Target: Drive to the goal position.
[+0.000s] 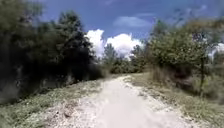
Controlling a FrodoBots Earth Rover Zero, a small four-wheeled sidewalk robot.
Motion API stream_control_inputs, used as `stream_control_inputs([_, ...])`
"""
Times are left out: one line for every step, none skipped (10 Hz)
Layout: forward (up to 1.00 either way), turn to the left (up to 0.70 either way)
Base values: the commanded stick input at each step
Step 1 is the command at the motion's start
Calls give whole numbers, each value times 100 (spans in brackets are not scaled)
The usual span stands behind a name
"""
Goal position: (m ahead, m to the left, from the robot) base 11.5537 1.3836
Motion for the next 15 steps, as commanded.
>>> stream_control_inputs([50,0])
stream_control_inputs([50,0])
stream_control_inputs([50,0])
stream_control_inputs([50,0])
stream_control_inputs([50,0])
stream_control_inputs([50,0])
stream_control_inputs([50,0])
stream_control_inputs([50,0])
stream_control_inputs([50,0])
stream_control_inputs([50,0])
stream_control_inputs([50,0])
stream_control_inputs([50,0])
stream_control_inputs([50,0])
stream_control_inputs([50,0])
stream_control_inputs([50,0])
